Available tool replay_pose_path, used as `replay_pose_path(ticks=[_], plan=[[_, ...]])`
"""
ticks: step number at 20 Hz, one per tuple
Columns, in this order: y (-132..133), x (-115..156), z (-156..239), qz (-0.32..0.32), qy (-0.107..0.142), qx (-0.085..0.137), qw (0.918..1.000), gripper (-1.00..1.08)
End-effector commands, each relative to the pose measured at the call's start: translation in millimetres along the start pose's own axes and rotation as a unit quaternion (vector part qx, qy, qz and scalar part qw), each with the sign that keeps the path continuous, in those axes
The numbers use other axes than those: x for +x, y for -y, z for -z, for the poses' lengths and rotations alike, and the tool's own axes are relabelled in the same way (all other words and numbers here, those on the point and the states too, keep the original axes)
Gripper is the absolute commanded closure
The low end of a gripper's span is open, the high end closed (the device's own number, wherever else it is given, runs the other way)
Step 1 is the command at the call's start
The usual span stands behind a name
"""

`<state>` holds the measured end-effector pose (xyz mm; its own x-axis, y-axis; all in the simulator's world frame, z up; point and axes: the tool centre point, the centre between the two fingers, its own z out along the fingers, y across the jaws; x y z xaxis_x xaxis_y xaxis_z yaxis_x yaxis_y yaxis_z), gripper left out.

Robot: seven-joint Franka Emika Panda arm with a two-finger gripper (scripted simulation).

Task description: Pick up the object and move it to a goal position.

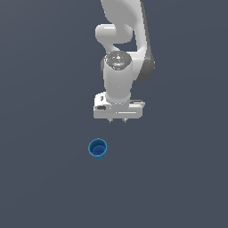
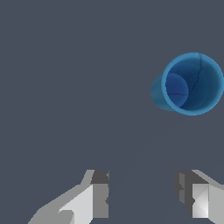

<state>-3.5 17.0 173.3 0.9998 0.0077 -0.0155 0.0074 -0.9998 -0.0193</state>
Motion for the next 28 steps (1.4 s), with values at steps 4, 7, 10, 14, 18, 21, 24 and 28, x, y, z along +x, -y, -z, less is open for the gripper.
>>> replay_pose_path(ticks=[4,7,10,14,18,21,24,28], plan=[[-3,2,-3,-0.024,-0.002,0.005,0.9997,-0.20],[-6,4,-6,-0.049,-0.004,0.009,0.9987,-0.20],[-11,7,-9,-0.083,-0.007,0.016,0.9964,-0.20],[-19,12,-16,-0.143,-0.012,0.026,0.9894,-0.20],[-30,18,-24,-0.218,-0.017,0.039,0.9750,-0.20],[-40,23,-31,-0.277,-0.021,0.049,0.9593,-0.20],[-50,27,-38,-0.336,-0.024,0.059,0.9399,-0.20],[-64,32,-46,-0.412,-0.028,0.070,0.9082,-0.20]])
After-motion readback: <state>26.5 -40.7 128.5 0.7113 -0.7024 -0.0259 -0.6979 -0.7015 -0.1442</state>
